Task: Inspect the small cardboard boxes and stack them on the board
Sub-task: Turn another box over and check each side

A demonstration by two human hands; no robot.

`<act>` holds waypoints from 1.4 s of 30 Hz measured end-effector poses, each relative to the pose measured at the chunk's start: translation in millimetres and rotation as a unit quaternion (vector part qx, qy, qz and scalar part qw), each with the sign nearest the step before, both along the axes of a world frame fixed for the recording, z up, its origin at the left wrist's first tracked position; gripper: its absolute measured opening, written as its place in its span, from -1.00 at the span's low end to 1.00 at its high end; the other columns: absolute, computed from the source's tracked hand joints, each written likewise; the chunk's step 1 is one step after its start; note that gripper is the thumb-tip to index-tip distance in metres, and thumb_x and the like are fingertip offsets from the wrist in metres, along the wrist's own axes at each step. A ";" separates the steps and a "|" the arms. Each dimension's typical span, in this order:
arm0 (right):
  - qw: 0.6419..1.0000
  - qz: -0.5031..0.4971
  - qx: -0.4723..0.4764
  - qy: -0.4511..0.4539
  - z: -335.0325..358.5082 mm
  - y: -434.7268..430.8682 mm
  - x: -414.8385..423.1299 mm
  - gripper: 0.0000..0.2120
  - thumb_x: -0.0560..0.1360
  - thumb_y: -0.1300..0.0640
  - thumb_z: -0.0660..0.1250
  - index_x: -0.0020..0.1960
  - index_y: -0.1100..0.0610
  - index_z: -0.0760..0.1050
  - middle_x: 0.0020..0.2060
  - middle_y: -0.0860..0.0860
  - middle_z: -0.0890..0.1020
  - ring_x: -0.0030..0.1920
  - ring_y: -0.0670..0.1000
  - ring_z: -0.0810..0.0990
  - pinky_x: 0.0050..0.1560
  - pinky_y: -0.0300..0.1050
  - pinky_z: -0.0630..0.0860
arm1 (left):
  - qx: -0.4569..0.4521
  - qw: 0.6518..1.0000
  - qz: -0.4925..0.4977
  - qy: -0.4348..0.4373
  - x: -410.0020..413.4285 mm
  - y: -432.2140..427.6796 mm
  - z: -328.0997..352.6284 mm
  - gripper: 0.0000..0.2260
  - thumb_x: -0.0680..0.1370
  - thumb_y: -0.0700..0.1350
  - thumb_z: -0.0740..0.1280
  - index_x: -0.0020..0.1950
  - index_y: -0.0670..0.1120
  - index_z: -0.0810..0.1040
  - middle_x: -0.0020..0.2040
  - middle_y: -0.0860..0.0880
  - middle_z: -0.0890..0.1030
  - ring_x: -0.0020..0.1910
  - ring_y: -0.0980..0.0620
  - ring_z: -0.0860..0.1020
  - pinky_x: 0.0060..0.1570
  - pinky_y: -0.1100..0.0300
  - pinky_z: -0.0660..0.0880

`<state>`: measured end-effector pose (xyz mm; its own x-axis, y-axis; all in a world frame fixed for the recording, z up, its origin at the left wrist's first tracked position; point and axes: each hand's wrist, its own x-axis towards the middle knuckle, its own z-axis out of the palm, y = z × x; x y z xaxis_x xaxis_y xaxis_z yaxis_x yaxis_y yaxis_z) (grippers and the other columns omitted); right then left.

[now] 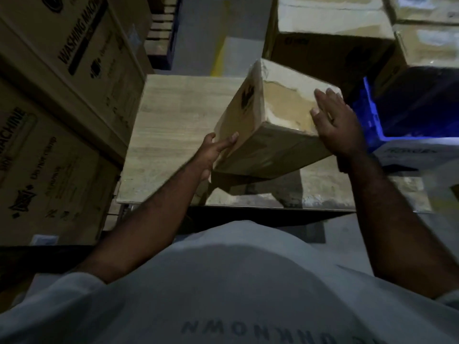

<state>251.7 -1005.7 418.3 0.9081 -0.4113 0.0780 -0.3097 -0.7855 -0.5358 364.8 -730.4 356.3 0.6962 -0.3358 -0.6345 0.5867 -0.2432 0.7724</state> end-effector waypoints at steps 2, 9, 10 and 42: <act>1.000 0.006 0.012 0.003 5.8 -4.7 -7.0 -0.49 0.69 -0.05 0.14 0.59 0.10 0.36 0.56 0.20 0.37 0.58 0.19 0.29 0.56 0.14 0.24 | -0.024 0.999 0.001 0.046 -4.6 -8.0 -5.8 -0.20 0.52 0.20 0.45 0.62 -0.03 0.15 0.50 -0.07 0.38 0.23 -0.03 0.46 -0.13 0.11 0.53; 0.997 0.048 0.007 0.064 28.2 40.9 -4.7 -0.17 0.53 -0.53 -0.06 0.65 -0.09 0.14 0.60 0.18 0.27 0.59 0.28 0.21 0.53 0.33 0.18 | -0.053 0.998 0.012 0.027 -16.0 -25.1 -19.8 0.15 0.25 0.26 0.61 0.66 0.00 0.06 0.55 -0.06 0.35 0.41 -0.11 0.45 0.19 -0.01 0.57; 0.996 0.042 -0.006 0.076 27.4 42.9 -3.5 -0.11 0.49 -0.60 -0.10 0.66 -0.12 0.08 0.62 0.19 0.21 0.60 0.31 0.16 0.53 0.41 0.14 | -0.060 0.997 0.043 0.017 -16.6 -26.4 -23.1 0.13 0.22 0.24 0.65 0.63 -0.06 0.16 0.51 -0.09 0.41 0.38 -0.13 0.49 0.22 -0.08 0.57; 0.955 -0.143 0.251 -0.062 -84.9 -5.5 -42.3 -0.36 0.57 -0.24 0.24 0.57 0.01 0.30 0.35 0.00 0.59 0.31 0.03 0.59 0.28 0.22 0.60 | -0.002 0.984 0.090 -0.152 -6.4 -20.6 -22.6 -0.61 0.48 -0.11 0.57 0.28 -0.15 0.62 0.09 -0.04 0.73 0.01 0.08 0.71 -0.10 0.30 0.59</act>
<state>209.3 -1011.1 333.4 0.7491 -0.6556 -0.0949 -0.3833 -0.3120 -0.8693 358.4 -751.0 333.7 0.9021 -0.1910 -0.3869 0.3620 -0.1529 0.9196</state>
